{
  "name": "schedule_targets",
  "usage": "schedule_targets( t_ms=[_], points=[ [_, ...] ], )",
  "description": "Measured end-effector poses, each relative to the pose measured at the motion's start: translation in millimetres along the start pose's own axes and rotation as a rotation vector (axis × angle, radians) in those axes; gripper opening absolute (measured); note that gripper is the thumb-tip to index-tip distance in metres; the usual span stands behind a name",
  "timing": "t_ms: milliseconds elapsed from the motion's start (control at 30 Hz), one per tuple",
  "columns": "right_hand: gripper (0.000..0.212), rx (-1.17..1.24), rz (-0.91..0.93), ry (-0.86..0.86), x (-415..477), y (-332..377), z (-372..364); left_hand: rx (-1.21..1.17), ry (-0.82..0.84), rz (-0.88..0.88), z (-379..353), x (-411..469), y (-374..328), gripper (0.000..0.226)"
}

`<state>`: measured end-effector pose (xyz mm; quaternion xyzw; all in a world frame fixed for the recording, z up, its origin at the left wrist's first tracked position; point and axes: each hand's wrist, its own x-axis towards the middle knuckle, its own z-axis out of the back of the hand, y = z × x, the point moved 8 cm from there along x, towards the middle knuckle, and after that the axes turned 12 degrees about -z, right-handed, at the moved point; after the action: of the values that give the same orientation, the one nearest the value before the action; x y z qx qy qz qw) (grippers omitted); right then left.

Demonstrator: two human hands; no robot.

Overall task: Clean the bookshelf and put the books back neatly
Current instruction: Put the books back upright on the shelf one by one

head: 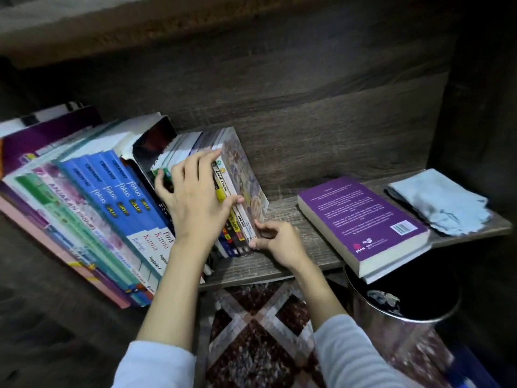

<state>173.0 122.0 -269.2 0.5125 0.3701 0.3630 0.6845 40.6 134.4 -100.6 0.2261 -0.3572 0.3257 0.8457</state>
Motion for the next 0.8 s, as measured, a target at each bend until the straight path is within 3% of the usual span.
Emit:
schedule_targets(
  t_ms=[167,300,400,500,567,733,800],
  points=[
    [0.052,-0.141,0.035,0.015,4,1,-4,-0.004,-0.044,0.02,-2,-2,-2,0.083],
    [0.051,-0.253,0.012,-0.06,-2,3,-4,-0.016,-0.007,0.06,-3,-2,-3,0.083],
    [0.052,-0.39,-0.012,-0.017,-8,11,-8,-0.059,0.039,0.102,-4,-4,-5,0.082],
    [0.038,-0.484,-0.003,0.025,-18,30,5,-0.094,0.072,0.147,-5,-6,-9,0.08],
    [0.033,-0.446,0.019,-0.084,-29,49,36,-0.127,0.025,0.202,2,-9,-15,0.072],
    [0.032,-0.511,-0.01,-0.503,-64,73,134,-0.332,-0.287,0.346,27,-30,-54,0.045],
    [0.032,-0.564,-0.099,-0.582,-70,61,166,-0.535,-0.207,0.433,15,-33,-72,0.025]
  ],
)
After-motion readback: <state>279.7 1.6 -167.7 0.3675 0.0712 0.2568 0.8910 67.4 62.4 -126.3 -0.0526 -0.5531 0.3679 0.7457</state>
